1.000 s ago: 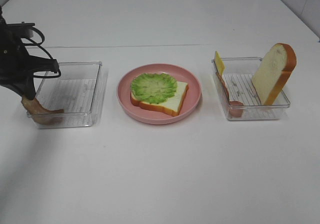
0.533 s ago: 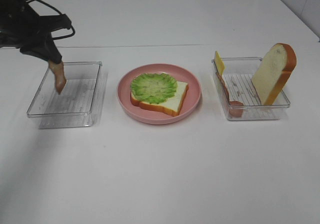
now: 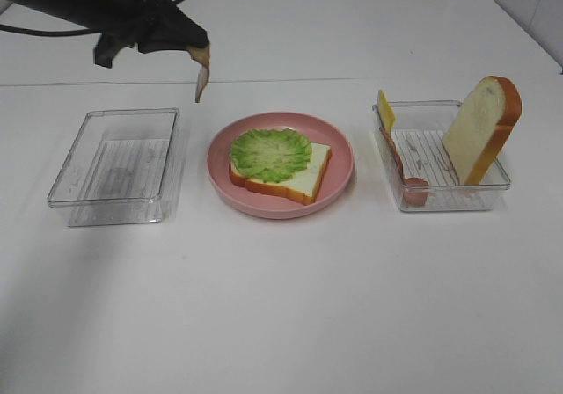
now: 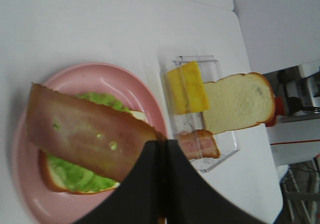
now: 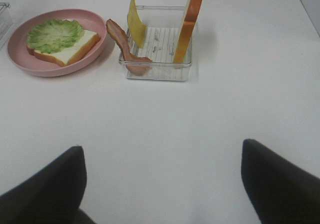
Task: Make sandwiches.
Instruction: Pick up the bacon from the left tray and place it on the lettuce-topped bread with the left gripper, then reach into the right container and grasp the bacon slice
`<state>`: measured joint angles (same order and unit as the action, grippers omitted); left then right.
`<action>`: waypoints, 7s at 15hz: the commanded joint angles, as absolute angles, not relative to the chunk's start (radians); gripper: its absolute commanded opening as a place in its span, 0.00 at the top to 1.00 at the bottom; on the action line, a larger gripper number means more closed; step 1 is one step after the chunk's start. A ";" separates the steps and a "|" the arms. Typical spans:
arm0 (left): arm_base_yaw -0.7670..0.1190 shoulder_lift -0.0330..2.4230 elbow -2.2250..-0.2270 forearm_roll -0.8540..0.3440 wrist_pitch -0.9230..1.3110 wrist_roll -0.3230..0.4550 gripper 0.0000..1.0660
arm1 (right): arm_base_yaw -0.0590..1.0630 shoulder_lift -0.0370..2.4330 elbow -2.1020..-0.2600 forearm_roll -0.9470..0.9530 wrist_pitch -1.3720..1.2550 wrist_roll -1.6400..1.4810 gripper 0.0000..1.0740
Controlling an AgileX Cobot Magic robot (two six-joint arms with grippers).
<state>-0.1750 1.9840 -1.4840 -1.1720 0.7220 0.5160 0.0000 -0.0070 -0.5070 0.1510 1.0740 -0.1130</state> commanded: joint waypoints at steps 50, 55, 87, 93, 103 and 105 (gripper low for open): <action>-0.197 0.852 -1.162 0.013 1.261 0.015 0.33 | 0.000 -0.013 -0.504 0.156 1.064 -0.115 0.25; -0.197 0.438 -0.865 0.013 1.137 0.018 0.33 | 0.000 -0.013 -0.504 0.156 1.064 -0.115 0.25; -0.197 -0.029 -0.500 -0.012 1.043 0.026 0.33 | 0.246 1.834 -1.534 0.248 1.095 -0.141 0.29; -0.197 -0.029 -0.500 -0.012 1.041 0.026 0.33 | 0.246 1.988 -1.658 0.249 1.102 -0.141 0.43; -0.197 -0.029 -0.500 -0.012 1.040 0.025 0.33 | 0.246 2.132 -1.701 0.259 1.121 -0.145 0.47; -0.197 -0.029 -0.500 -0.012 1.040 0.025 0.33 | 0.246 2.139 -1.701 0.259 1.121 -0.145 0.54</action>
<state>-0.1950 -0.0060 -0.5060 -0.0090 1.0520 0.0250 0.2460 2.1310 -1.6970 0.2580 1.1190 -0.1390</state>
